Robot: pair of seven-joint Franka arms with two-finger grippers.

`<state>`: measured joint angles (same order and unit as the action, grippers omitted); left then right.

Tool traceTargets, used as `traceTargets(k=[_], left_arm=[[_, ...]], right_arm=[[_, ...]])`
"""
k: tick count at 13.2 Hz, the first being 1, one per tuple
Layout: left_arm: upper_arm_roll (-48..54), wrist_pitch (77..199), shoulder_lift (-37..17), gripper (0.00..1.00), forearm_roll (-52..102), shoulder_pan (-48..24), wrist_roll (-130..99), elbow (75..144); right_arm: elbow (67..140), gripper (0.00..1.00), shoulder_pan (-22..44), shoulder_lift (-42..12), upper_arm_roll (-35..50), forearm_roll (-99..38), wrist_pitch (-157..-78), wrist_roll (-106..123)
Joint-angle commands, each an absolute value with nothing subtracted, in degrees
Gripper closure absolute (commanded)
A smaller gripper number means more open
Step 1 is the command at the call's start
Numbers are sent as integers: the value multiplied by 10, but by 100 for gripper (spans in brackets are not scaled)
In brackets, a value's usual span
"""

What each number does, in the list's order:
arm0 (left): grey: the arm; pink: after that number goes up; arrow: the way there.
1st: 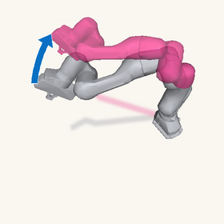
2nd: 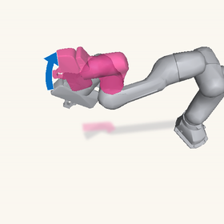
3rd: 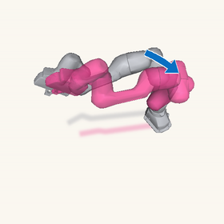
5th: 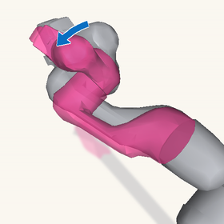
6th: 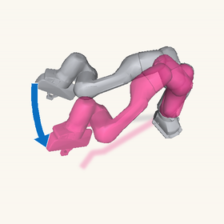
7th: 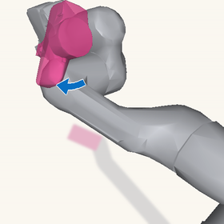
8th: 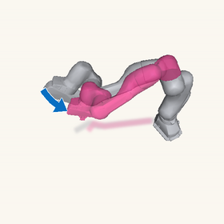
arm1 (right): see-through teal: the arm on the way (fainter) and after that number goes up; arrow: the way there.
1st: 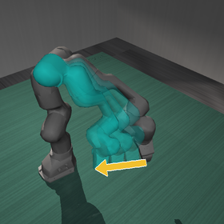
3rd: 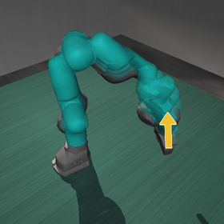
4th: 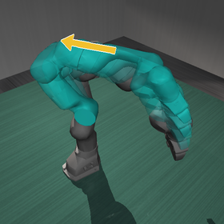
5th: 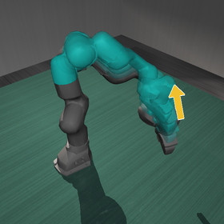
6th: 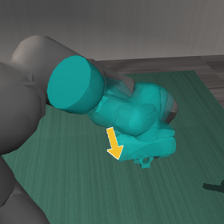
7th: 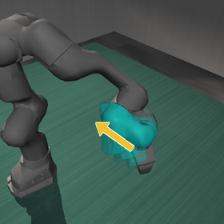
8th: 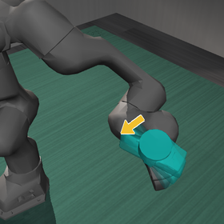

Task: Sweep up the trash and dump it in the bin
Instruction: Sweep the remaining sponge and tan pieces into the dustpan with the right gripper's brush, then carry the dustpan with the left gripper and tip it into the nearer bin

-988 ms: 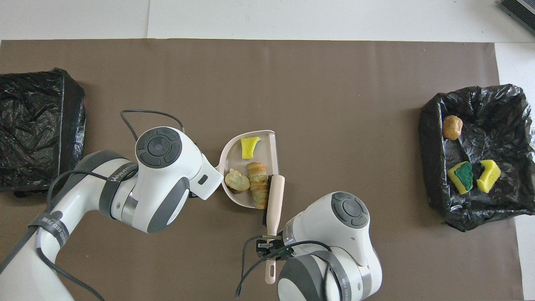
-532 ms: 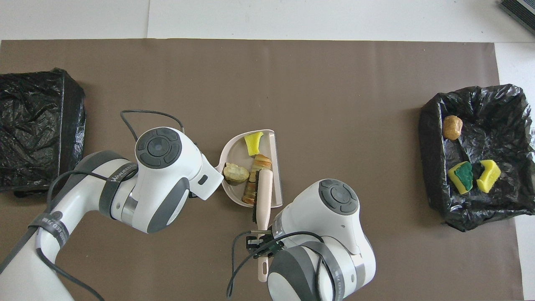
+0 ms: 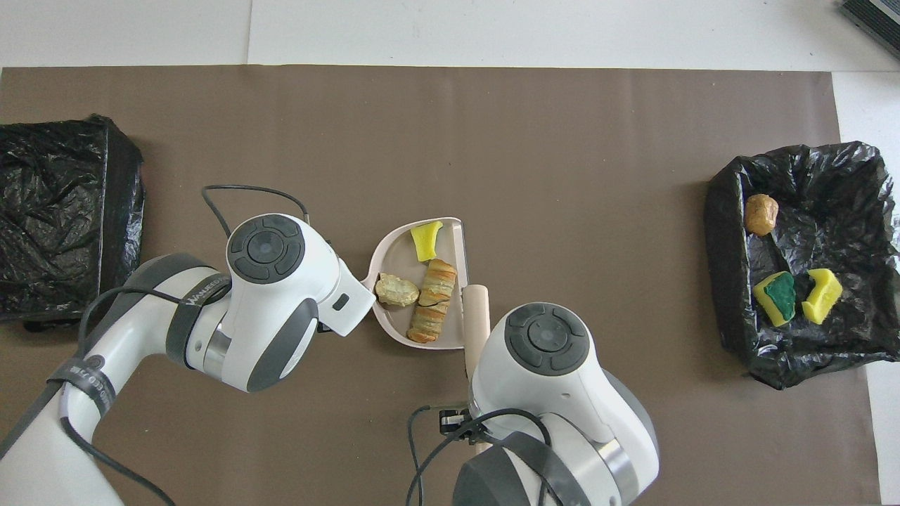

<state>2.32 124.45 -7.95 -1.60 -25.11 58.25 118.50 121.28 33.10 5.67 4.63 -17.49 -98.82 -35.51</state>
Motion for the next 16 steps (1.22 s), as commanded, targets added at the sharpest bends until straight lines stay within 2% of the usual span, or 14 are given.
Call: traceTargets(k=[1,3,5,7,11,14,16], left_arm=[[23,1255,-65,100,-45,-226,581,1194],[24,1250,-54,100,-45,-200,602,1187],[23,1248,-44,100,-45,-165,647,1180],[23,1244,-21,100,-45,-119,719,1177],[21,1160,10,100,-37,-8,850,1127],[20,1094,9,100,-13,84,934,1064],[20,1082,8,100,13,161,989,1048]], right_arm=[[1264,100,330,95,54,-167,-1011,-383],[1284,100,334,105,54,-170,-1031,-385],[1307,100,373,99,55,-176,-1068,-404],[1337,100,418,82,55,-176,-1127,-421],[1360,100,443,51,55,-176,-1166,-447],[1370,87,442,54,55,-176,-1174,-445],[1374,86,443,49,55,-176,-1184,-446]])
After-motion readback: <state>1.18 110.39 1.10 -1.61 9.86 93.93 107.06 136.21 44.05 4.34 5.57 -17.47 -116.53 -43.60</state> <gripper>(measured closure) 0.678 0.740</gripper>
